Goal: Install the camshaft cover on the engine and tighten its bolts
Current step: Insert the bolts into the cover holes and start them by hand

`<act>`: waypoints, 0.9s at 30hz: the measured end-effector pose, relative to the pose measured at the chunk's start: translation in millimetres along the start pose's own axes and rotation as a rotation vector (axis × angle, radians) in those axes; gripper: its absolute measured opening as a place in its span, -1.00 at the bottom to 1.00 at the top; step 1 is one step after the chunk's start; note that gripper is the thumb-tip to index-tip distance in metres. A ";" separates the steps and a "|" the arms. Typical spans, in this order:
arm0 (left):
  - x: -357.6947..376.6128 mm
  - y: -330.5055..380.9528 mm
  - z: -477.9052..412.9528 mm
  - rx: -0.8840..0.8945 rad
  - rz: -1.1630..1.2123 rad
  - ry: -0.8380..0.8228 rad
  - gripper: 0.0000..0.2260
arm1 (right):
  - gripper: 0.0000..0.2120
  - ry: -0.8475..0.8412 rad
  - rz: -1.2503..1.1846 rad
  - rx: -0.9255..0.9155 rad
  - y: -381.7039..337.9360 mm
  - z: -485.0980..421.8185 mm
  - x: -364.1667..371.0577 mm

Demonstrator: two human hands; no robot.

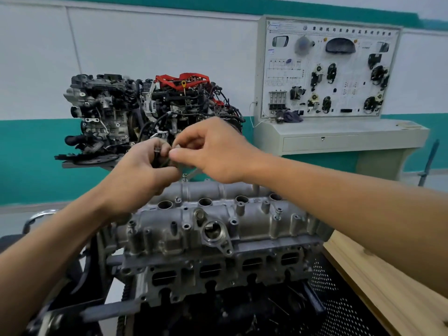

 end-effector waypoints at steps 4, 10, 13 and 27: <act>10.1 -8.3 9.4 -0.158 0.115 -0.074 -0.93 | -0.88 0.068 0.028 0.082 17.8 23.6 -33.3; 30.8 -11.1 18.3 -0.138 0.012 -0.133 -0.74 | -0.86 -0.121 0.447 0.086 38.8 66.7 -21.0; 36.9 -11.5 20.1 -0.110 -0.045 -0.158 -0.85 | -0.85 -0.113 0.486 0.075 41.7 73.3 -12.5; 40.5 -48.4 19.3 -0.319 -0.127 0.059 -0.73 | -0.84 0.009 0.363 0.071 51.4 80.1 -21.1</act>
Point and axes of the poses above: each hand's wrist, its own z-axis away from the middle knuckle, its own x-axis out of the palm, y = z × x, the point moved 5 cm from there along -z, towards the middle knuckle, and after that the axes turned 7 degrees about x, right-handed, at the moved point
